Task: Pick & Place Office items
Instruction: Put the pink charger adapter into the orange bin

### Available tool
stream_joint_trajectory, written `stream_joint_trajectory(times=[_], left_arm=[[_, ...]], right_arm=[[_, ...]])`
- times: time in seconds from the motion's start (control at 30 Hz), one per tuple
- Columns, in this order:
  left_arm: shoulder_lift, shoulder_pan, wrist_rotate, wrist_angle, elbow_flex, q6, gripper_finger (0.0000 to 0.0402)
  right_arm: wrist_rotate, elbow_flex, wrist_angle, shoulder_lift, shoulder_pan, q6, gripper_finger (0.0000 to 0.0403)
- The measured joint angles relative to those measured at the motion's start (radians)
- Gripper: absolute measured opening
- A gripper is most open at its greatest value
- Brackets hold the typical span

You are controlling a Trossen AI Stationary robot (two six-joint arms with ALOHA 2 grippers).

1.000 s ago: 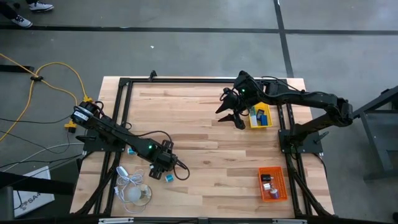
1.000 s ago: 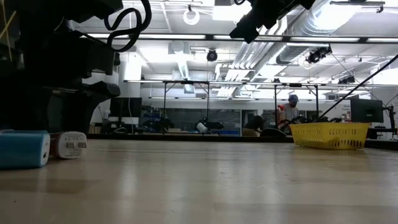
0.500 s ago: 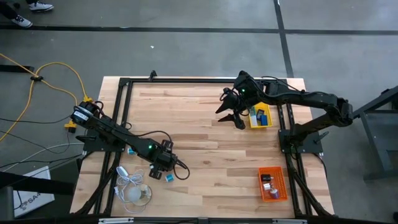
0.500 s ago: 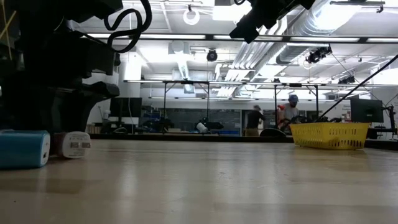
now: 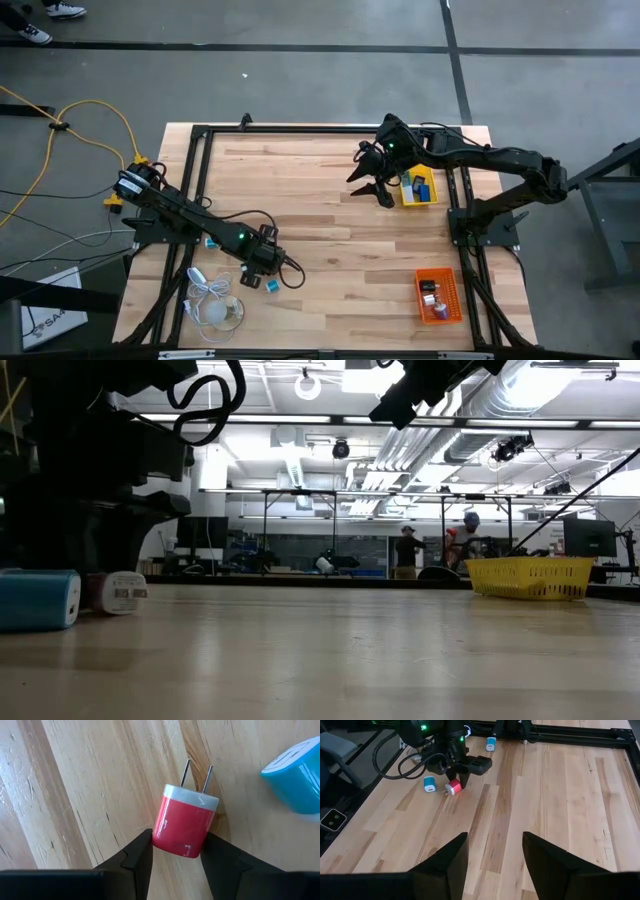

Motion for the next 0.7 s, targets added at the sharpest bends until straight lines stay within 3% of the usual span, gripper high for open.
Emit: stream_joint_trajectory(times=[0.7], left_arm=[[-0.055,0.018,-0.043,0.064,0.048,-0.005,0.0134]], right_arm=[[0.0,0.0,0.0,0.0,0.0,0.0,0.0174]])
